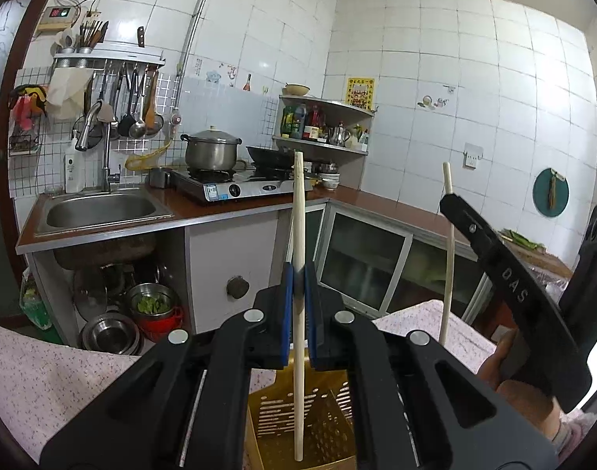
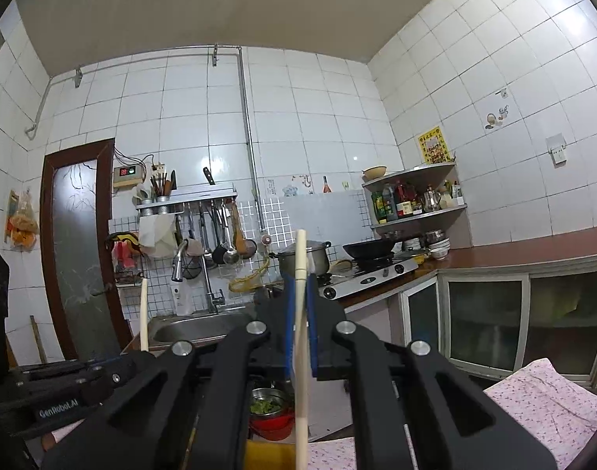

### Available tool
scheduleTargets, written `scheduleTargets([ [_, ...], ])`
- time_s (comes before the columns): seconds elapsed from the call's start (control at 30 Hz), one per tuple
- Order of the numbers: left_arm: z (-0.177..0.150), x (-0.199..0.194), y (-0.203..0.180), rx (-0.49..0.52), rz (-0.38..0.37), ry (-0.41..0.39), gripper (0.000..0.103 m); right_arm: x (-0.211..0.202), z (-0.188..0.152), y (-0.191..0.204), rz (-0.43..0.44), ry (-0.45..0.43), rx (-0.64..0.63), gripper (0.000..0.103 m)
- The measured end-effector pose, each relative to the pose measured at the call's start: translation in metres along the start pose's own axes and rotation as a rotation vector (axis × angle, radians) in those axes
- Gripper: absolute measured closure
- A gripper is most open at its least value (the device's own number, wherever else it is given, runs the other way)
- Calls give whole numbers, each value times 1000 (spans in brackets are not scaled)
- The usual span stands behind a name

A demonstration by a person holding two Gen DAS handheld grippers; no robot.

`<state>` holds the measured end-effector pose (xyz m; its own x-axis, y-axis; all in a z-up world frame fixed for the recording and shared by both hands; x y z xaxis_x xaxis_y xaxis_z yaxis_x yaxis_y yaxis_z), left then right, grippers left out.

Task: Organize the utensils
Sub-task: 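Lower the chopstick into the yellow holder and open the left tool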

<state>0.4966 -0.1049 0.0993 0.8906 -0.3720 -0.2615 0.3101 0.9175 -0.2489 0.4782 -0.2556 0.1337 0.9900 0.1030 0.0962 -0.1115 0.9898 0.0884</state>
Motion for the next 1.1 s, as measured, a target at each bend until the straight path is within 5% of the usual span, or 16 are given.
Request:
scheduleTargets([
  [1.1, -58, -14, 12, 59, 62, 28, 99, -46, -68, -4, 25, 91, -43, 97],
])
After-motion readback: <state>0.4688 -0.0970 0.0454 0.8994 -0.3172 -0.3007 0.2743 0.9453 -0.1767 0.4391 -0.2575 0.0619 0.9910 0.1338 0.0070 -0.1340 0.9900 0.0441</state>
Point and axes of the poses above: each gripper's, at about its wrist camera, not at the fingertips, and x roughly the way its jaws point, y to its left, z to its top, the point moved 7 cm from there along x, roughly the way its jaws point, and after that the axes turned 6 degrees about -x, right-handed, at the moved point
